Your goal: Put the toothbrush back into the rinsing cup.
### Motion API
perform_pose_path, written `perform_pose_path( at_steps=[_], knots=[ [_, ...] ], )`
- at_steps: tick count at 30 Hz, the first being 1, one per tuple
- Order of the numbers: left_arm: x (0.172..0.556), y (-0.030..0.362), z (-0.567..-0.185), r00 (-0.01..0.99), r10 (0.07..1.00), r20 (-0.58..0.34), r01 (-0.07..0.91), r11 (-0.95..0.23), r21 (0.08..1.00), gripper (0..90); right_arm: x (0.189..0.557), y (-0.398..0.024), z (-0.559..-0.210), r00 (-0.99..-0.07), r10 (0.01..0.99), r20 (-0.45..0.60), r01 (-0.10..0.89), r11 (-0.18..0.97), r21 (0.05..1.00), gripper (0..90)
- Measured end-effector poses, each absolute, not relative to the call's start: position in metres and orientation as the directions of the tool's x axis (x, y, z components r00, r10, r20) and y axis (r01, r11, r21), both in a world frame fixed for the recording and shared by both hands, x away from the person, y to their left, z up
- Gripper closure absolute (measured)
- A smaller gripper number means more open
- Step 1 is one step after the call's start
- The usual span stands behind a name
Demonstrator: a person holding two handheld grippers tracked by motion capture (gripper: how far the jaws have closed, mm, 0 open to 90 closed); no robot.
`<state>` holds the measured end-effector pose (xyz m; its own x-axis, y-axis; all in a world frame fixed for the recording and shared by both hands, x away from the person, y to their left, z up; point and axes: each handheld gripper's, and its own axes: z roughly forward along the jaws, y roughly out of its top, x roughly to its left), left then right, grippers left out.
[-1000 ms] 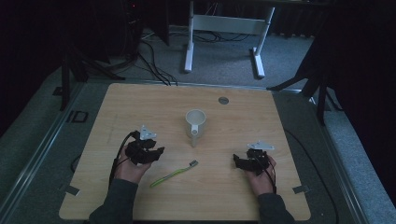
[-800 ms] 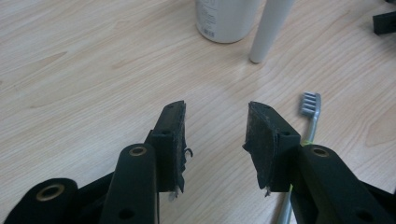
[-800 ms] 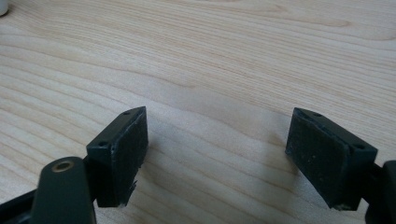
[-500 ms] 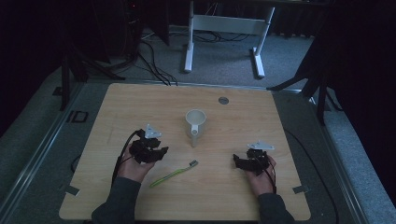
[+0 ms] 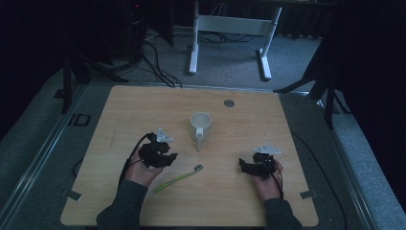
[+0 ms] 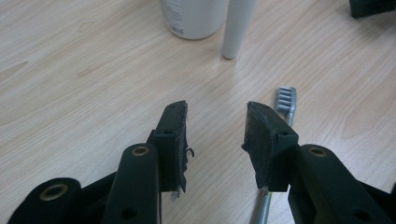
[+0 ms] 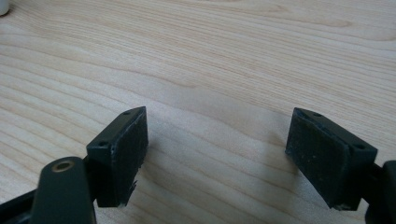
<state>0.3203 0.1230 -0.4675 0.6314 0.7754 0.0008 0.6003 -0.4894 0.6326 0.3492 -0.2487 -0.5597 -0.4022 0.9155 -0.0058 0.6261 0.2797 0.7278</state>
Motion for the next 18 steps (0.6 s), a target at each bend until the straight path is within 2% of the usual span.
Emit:
perform_pose_path(
  at_steps=[18],
  knots=[
    [0.3247, 0.1172, -0.4682, 0.671, 0.741, -0.023, 0.601, -0.525, 0.602, 60.5, 0.3491, -0.2485, -0.5597, -0.402, 0.916, -0.004, 0.627, 0.278, 0.728, 20.4]
  ],
)
